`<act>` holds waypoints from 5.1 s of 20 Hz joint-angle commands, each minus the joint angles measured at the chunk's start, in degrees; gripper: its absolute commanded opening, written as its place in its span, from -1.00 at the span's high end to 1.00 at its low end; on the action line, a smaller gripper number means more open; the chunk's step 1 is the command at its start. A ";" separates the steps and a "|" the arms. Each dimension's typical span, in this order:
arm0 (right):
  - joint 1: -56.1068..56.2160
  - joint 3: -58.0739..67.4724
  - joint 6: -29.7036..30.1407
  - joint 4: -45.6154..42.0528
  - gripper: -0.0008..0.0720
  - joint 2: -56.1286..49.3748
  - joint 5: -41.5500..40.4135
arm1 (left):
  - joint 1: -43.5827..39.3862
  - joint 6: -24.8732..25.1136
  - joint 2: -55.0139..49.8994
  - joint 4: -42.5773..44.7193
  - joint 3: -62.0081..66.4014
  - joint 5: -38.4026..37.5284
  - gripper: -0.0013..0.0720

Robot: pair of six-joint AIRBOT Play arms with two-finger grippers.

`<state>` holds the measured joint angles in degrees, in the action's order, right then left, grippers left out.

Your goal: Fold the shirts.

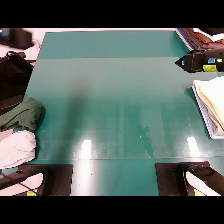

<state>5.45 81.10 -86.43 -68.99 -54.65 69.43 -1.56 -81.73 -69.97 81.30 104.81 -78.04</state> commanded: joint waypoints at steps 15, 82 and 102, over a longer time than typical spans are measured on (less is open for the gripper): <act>0.07 -0.02 -0.02 0.04 0.92 0.00 -0.07 | 17.00 -10.23 13.14 13.44 -61.96 21.42 -0.81; -0.07 28.44 -0.09 -1.51 0.92 -7.08 9.33 | -13.75 -2.14 -25.42 -30.73 -32.09 44.87 0.90; -24.48 -37.38 13.20 24.50 -0.39 -19.26 -9.16 | -10.60 1.68 -20.57 -20.00 -18.10 23.19 0.90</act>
<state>-24.01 43.81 -75.33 -49.32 -67.83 67.37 -12.21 -80.12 -90.61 61.08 86.61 -53.45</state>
